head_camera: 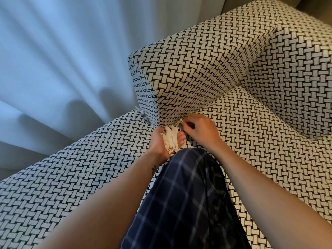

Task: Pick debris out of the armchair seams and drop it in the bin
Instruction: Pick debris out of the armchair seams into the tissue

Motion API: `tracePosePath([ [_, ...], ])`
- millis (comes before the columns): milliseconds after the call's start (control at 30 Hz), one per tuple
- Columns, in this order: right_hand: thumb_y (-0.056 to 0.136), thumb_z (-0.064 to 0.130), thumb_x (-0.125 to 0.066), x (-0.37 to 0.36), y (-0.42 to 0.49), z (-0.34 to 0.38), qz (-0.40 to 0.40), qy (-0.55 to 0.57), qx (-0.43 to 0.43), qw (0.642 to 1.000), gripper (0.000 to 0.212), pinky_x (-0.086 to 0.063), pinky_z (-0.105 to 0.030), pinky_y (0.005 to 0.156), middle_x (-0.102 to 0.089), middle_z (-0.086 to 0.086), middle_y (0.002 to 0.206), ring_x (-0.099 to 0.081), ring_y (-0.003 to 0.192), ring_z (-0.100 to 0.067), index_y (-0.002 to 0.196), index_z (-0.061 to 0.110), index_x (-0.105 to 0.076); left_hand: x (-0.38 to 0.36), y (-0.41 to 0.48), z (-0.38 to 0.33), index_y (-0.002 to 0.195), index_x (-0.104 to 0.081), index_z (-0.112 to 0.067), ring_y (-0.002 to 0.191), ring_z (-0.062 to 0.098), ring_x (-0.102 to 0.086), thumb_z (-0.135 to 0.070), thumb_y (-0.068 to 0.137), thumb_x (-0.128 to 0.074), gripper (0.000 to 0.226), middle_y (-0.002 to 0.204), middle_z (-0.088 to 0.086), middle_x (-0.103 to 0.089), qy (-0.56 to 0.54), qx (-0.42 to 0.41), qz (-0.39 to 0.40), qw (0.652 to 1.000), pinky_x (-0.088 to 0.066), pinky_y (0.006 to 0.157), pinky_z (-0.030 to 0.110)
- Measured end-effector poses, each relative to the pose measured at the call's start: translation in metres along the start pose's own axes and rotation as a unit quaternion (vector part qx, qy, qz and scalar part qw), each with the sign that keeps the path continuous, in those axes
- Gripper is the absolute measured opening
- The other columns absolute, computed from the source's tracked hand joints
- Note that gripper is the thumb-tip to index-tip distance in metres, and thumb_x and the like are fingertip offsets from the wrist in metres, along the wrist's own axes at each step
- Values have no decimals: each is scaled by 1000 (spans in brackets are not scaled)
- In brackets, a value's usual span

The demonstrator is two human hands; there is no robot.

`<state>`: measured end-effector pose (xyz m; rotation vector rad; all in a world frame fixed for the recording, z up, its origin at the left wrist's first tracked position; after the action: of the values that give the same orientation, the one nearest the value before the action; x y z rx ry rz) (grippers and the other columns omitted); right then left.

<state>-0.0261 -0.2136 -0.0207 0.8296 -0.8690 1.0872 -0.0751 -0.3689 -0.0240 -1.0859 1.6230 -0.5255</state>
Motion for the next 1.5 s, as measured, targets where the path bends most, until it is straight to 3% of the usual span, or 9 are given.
tracePosePath([
  [233, 92, 34, -68, 1, -25, -14, 4, 141, -151, 978, 18, -35, -33, 88, -56, 5, 102, -46, 109, -18, 91, 19, -77, 2, -2, 4, 109, -63, 8, 75, 28, -74, -41, 104, -28, 61, 91, 23, -74, 5, -20, 29, 999, -59, 70, 35],
  [433, 92, 35, -65, -1, -28, -8, 43, 59, -147, 986, 22, -40, -37, 95, -55, 0, 112, -45, 115, -23, 96, 16, -76, -1, -5, 8, 111, -62, 9, 86, 32, -71, -38, 103, -28, 58, 98, 27, -72, 13, -45, 24, 999, -57, 78, 37],
  [533, 91, 36, -65, 1, -33, -18, 44, 80, -133, 987, 19, -39, -36, 95, -51, 6, 109, -45, 115, -22, 92, 18, -72, -3, -6, 8, 127, -55, 9, 95, 35, -70, -37, 102, -29, 58, 107, 29, -70, 15, -59, 13, 998, -55, 83, 39],
  [700, 96, 38, -60, 8, -53, -42, 46, 138, -100, 984, 18, -31, -29, 96, -48, 9, 115, -38, 117, -12, 94, 21, -65, -9, -10, 10, 140, -45, 11, 97, 37, -69, -40, 101, -27, 67, 123, 34, -63, 16, -59, -7, 998, -54, 89, 41],
  [833, 96, 27, -65, 15, -61, -62, 23, 237, -100, 966, 7, -21, -4, 92, -49, 12, 116, -39, 119, -6, 94, 20, -66, -15, -7, 7, 139, -45, 12, 95, 40, -71, -41, 101, -23, 69, 118, 36, -63, 5, -59, -29, 998, -59, 82, 41],
  [900, 95, 25, -67, 17, -64, -70, 20, 264, -113, 958, 4, -24, -8, 97, -52, 12, 115, -45, 119, -7, 92, 24, -65, -16, -6, 6, 139, -44, 11, 98, 41, -72, -41, 100, -24, 69, 122, 36, -63, 18, -44, -27, 999, -63, 76, 41],
  [1033, 94, 27, -68, 12, -63, -69, 2, 250, -119, 961, 9, -33, -26, 105, -52, 13, 112, -48, 118, -9, 90, 29, -61, -16, -12, 4, 135, -49, 9, 113, 39, -66, -38, 100, -27, 62, 127, 34, -62, 33, -33, -20, 999, -54, 95, 42],
  [1300, 90, 23, -72, 3, -60, -63, -69, 251, -153, 953, 6, -41, -19, 95, -58, 11, 106, -55, 106, -8, 88, 25, -67, 2, 0, 1, 140, -45, 8, 120, 41, -63, -39, 101, -28, 63, 128, 33, -62, 13, -14, 49, 999, -49, 103, 45],
  [1500, 91, 46, -60, -14, -36, -32, -87, 110, -187, 972, 22, -36, -33, 94, -51, 9, 106, -40, 114, -16, 106, 30, -66, 1, 2, 1, 141, -46, 6, 112, 39, -68, -40, 101, -26, 65, 123, 31, -66, 15, -24, 30, 999, -57, 88, 43],
])
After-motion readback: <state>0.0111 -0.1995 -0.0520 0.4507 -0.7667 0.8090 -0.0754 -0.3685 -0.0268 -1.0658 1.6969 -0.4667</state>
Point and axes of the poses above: each hand's wrist, its own y-axis towards the middle knuckle, its own x-axis out of the back of the hand, z = x × y, the point moved 1 cm from there along y, towards the middle knuckle
